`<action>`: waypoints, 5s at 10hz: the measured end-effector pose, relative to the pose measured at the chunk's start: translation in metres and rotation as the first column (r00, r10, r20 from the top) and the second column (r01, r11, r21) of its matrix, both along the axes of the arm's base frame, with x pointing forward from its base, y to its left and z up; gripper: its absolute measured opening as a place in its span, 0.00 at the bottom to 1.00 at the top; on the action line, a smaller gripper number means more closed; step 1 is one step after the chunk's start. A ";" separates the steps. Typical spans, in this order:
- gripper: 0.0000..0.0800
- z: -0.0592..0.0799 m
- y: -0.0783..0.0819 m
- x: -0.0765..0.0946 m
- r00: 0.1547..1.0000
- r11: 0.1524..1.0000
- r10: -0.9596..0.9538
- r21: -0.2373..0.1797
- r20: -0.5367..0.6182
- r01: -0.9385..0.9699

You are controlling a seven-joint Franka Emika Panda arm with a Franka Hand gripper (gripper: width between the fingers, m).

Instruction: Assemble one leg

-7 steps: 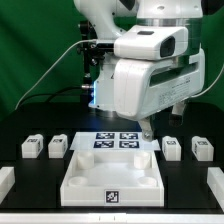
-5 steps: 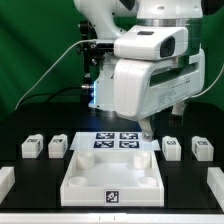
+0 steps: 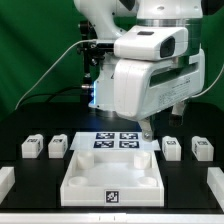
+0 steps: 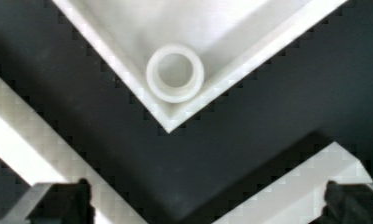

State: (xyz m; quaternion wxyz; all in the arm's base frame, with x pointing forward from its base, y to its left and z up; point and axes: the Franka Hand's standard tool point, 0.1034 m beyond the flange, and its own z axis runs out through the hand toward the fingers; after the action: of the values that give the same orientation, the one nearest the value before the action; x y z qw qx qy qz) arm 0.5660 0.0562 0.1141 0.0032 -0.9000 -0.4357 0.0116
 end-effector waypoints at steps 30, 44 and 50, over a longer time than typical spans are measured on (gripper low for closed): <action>0.08 -0.107 -0.035 -0.102 0.761 0.759 0.647 0.066 0.035 -0.648; 0.40 -0.107 0.005 -0.070 0.810 0.804 0.586 0.114 0.014 -0.583; 0.80 -0.107 0.004 -0.070 0.812 0.805 0.584 0.114 0.014 -0.582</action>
Offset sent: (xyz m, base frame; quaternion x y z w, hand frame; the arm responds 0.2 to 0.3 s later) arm -0.1000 -0.0211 -0.0159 -0.0069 -0.0044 -0.3342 0.9425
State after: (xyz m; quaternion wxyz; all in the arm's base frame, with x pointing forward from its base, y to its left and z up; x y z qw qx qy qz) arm 0.4960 0.0602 0.0074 0.0549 -0.7211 -0.6907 -0.0028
